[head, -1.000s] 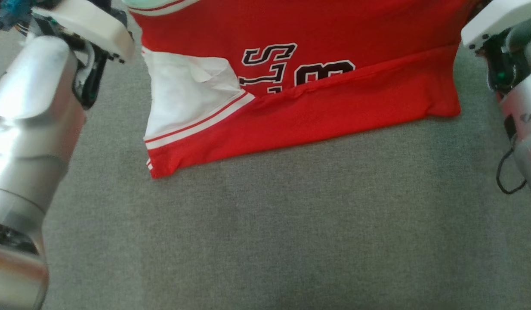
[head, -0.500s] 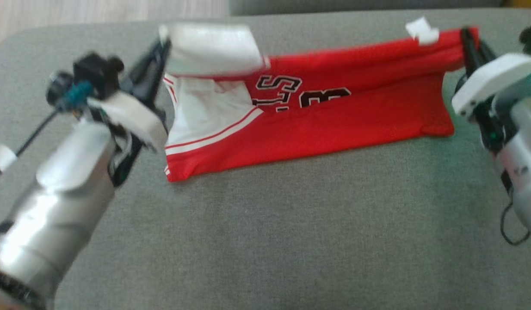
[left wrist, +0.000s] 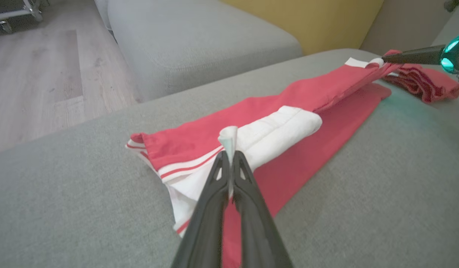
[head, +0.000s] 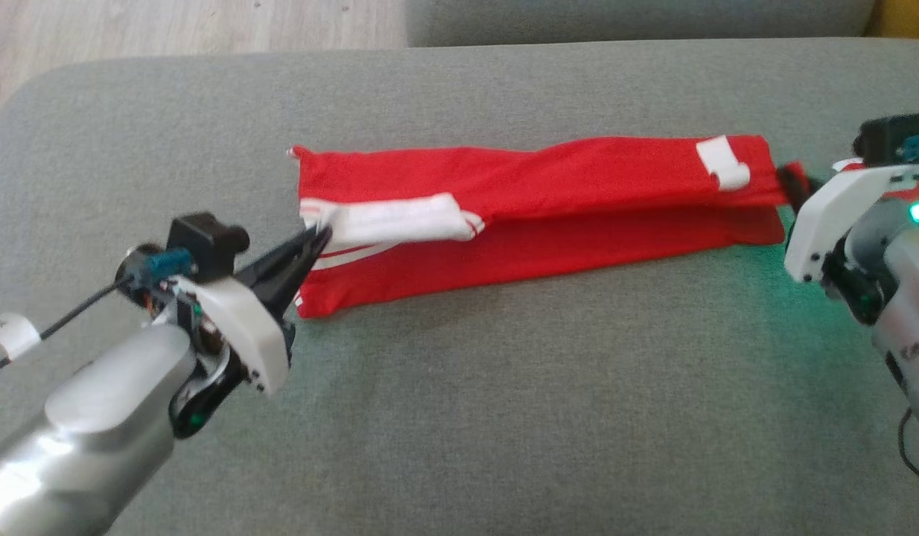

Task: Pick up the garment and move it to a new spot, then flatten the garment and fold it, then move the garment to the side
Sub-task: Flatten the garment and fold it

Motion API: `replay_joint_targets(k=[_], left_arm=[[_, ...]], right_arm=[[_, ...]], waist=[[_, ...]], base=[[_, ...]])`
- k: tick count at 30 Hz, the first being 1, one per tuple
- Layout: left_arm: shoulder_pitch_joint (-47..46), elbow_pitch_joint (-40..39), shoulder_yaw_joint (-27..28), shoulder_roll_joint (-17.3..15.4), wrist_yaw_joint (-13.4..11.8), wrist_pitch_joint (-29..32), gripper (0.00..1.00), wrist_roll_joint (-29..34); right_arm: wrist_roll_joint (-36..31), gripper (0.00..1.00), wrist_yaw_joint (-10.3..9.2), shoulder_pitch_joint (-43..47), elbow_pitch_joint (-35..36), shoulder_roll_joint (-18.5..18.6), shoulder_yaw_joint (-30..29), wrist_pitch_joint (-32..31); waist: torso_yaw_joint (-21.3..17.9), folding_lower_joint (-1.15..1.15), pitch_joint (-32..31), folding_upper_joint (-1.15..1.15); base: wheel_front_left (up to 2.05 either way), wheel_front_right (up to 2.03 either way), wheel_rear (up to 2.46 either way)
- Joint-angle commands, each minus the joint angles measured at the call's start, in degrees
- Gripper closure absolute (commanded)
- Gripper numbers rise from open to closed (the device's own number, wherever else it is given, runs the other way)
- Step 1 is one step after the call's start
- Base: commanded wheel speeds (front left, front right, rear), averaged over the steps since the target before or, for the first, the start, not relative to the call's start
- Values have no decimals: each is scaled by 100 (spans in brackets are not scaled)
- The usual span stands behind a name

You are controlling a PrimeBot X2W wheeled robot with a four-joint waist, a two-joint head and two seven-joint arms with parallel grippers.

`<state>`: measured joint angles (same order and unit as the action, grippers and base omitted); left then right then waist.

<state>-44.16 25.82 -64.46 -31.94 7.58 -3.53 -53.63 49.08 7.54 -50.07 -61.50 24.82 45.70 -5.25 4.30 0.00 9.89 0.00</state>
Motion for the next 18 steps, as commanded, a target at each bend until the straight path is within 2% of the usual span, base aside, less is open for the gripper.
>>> replay_joint_targets(k=[1,5,9,10,11,12,13,14,18], left_arm=[[-151,-133,175,-323,-9,83,100,-36],[-36,-224,49,-379,-20,272,100,-53],[9,-250,-8,-338,-48,364,100,-74],[20,-239,-19,-321,-63,409,100,-97],[22,-221,-28,-305,-87,440,100,-103],[15,-205,-32,-291,-124,433,78,-82],[7,-184,-29,-277,-172,402,14,-51],[6,-157,-7,-259,-227,350,0,-38],[6,-54,159,-205,-472,-8,0,-2]], right_arm=[[41,100,-5,55,75,169,164,-149],[70,100,-5,60,103,254,476,-491],[81,100,-5,-7,75,295,619,-567],[24,95,-5,-39,18,303,685,-562],[-17,1,-5,-49,-51,292,756,-618],[-37,0,-5,-65,-88,270,812,-657],[-12,0,-5,-98,-123,249,812,-652],[47,0,-5,-146,-161,222,759,-593],[290,0,-5,-320,-257,84,496,-158]], waist=[[-42,0,-2,0],[-89,0,31,0],[-113,0,94,0],[-117,0,110,0],[-121,0,119,0],[-128,0,123,0],[-138,0,120,0],[-150,0,105,0],[-217,0,-23,0]], base=[[0,0,0],[0,0,0],[0,0,0],[0,0,0],[0,0,0],[0,0,0],[0,0,0],[0,0,0],[0,0,0]])
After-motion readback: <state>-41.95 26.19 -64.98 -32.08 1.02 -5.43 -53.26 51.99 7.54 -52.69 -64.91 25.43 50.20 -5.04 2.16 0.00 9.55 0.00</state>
